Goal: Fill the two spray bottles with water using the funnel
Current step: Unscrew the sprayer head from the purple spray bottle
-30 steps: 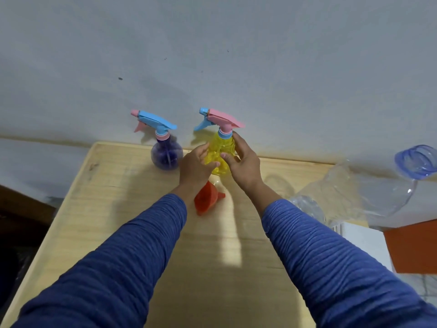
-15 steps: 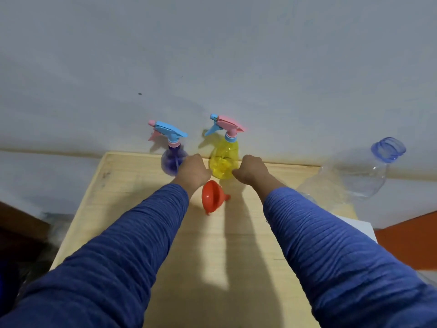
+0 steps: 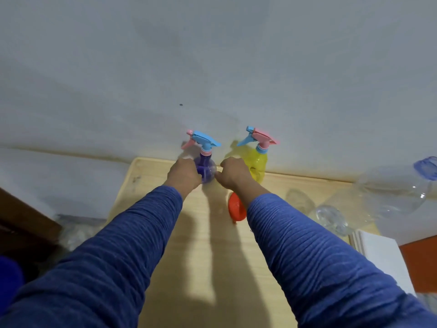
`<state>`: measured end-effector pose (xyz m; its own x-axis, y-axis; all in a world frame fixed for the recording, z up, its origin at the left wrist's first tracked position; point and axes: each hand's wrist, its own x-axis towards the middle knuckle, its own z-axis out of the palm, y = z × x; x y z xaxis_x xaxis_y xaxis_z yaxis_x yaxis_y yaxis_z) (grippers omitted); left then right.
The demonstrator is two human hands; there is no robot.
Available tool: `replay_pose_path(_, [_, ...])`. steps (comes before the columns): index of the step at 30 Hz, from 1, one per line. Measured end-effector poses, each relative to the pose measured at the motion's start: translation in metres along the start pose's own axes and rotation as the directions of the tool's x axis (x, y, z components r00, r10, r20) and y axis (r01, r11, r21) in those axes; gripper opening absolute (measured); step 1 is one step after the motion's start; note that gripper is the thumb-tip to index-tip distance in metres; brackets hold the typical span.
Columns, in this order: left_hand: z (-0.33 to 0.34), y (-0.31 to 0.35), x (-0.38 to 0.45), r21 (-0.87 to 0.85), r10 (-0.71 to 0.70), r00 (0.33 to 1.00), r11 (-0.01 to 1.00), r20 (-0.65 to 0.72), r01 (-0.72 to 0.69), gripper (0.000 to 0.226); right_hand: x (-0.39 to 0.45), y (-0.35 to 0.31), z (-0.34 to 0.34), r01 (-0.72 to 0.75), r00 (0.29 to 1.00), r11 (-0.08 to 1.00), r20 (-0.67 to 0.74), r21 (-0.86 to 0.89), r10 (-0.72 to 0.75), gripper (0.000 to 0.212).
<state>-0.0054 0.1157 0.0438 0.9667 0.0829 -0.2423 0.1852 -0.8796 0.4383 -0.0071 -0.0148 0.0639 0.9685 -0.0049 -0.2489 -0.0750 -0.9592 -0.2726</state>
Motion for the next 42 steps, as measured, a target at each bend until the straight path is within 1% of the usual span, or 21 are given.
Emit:
replay_pose_path(3, [0.005, -0.013, 0.012, -0.03, 0.041, 0.999, 0.999, -0.018, -0.042, 0.029, 0.013, -0.008, 0.017, 0.012, 0.999, 0.987, -0.045, 0.159, -0.004, 0.029])
replay_pose_path(6, [0.018, -0.024, 0.03, -0.179, 0.102, 0.994, 0.978, -0.038, -0.107, 0.035, 0.026, -0.01, 0.035, 0.03, 0.991, 0.952, -0.13, 0.304, 0.01, 0.028])
replay_pose_path(8, [0.029, -0.029, 0.041, -0.246, 0.184, 0.978, 0.948, -0.092, -0.202, 0.035, 0.035, -0.011, 0.046, 0.054, 0.985, 0.91, -0.172, 0.411, 0.019, 0.032])
replay_pose_path(10, [0.04, -0.034, 0.05, -0.273, 0.217, 0.967, 0.93, -0.133, -0.246, 0.039, 0.042, -0.013, 0.053, 0.071, 0.979, 0.858, -0.201, 0.509, 0.038, 0.037])
replay_pose_path(12, [0.048, -0.037, 0.052, -0.326, 0.224, 0.96, 0.906, -0.167, -0.269, 0.039, 0.046, -0.013, 0.059, 0.074, 0.97, 0.821, -0.232, 0.566, 0.072, 0.036])
replay_pose_path(15, [0.054, -0.039, 0.047, -0.368, 0.256, 0.94, 0.871, -0.226, -0.326, 0.036, 0.042, -0.013, 0.065, 0.087, 0.966, 0.765, -0.241, 0.638, 0.092, 0.033])
replay_pose_path(18, [0.054, -0.039, 0.033, -0.415, 0.304, 0.914, 0.82, -0.267, -0.394, 0.041, 0.028, -0.012, 0.06, 0.112, 0.953, 0.738, -0.282, 0.665, 0.11, 0.033])
replay_pose_path(22, [0.049, -0.036, -0.002, -0.487, 0.281, 0.892, 0.759, -0.353, -0.432, 0.054, -0.009, -0.011, 0.043, 0.182, 0.935, 0.721, -0.345, 0.669, 0.084, 0.033])
replay_pose_path(24, [0.049, -0.032, -0.031, -0.507, 0.287, 0.886, 0.737, -0.366, -0.448, 0.057, -0.038, -0.004, 0.038, 0.211, 0.926, 0.712, -0.37, 0.67, 0.073, 0.033])
replay_pose_path(30, [0.075, -0.005, -0.121, -0.57, 0.319, 0.856, 0.644, -0.406, -0.51, 0.056, -0.125, 0.043, 0.036, 0.187, 0.917, 0.747, -0.386, 0.638, 0.101, 0.032])
replay_pose_path(32, [0.094, 0.003, -0.146, -0.576, 0.349, 0.852, 0.63, -0.39, -0.521, 0.058, -0.148, 0.065, 0.045, 0.161, 0.918, 0.752, -0.378, 0.639, 0.124, 0.033])
replay_pose_path(35, [0.125, 0.01, -0.17, -0.619, 0.372, 0.874, 0.618, -0.313, -0.485, 0.063, -0.172, 0.096, 0.059, 0.126, 0.922, 0.749, -0.355, 0.651, 0.153, 0.031])
replay_pose_path(39, [0.155, 0.014, -0.179, -0.612, 0.374, 0.894, 0.656, -0.245, -0.442, 0.069, -0.187, 0.125, 0.073, 0.104, 0.928, 0.752, -0.335, 0.65, 0.161, 0.031])
replay_pose_path(42, [0.164, 0.019, -0.181, -0.596, 0.384, 0.893, 0.669, -0.234, -0.444, 0.068, -0.191, 0.136, 0.079, 0.099, 0.93, 0.737, -0.326, 0.668, 0.171, 0.032])
